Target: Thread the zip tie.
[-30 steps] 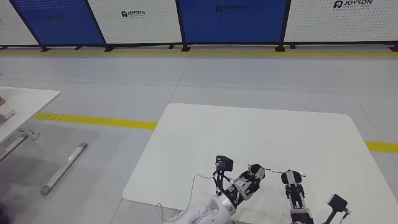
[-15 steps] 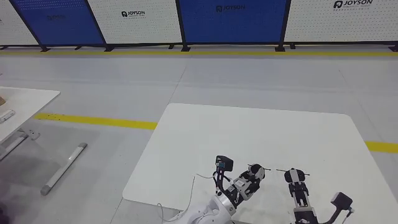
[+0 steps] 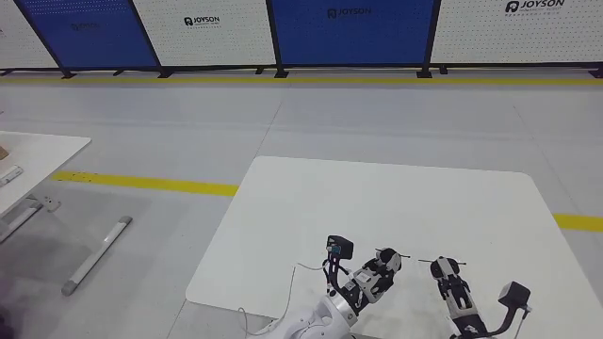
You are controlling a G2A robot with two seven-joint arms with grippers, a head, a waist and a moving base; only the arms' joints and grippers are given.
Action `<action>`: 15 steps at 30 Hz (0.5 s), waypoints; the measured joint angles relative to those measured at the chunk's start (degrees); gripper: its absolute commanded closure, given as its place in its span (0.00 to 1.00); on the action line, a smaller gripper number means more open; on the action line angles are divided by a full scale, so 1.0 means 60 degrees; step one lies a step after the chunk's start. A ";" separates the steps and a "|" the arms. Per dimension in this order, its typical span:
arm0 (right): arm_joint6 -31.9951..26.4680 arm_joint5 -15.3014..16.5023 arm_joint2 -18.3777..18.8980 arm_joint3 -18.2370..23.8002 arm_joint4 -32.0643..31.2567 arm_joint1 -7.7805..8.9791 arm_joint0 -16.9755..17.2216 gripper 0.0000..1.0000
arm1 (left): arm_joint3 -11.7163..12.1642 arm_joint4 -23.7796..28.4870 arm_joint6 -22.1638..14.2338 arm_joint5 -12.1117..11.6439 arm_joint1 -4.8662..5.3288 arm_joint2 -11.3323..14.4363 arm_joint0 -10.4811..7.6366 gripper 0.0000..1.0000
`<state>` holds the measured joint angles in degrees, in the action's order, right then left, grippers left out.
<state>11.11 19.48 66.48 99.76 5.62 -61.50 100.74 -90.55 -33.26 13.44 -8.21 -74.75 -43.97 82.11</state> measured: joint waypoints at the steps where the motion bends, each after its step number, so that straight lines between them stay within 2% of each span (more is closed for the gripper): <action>1: 0.0000 0.0000 0.0000 0.0000 -0.0001 0.0000 0.0000 1.00 | 0.0000 0.0000 0.0000 0.0000 0.0000 0.0000 0.0000 1.00; 8: 0.0115 0.0000 -0.0038 0.0094 -0.0234 -0.0034 0.0018 1.00 | 0.0000 0.0000 0.0000 0.0000 0.0000 0.0000 0.0000 1.00; 15: 0.1520 0.0000 -0.0403 0.0188 -0.1120 -0.0259 0.0185 1.00 | 0.0000 0.0000 0.0000 0.0000 0.0000 0.0000 0.0000 1.00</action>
<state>20.23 19.48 64.06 100.89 -1.10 -63.06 101.86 -90.55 -33.26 13.44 -8.21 -74.75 -43.97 82.11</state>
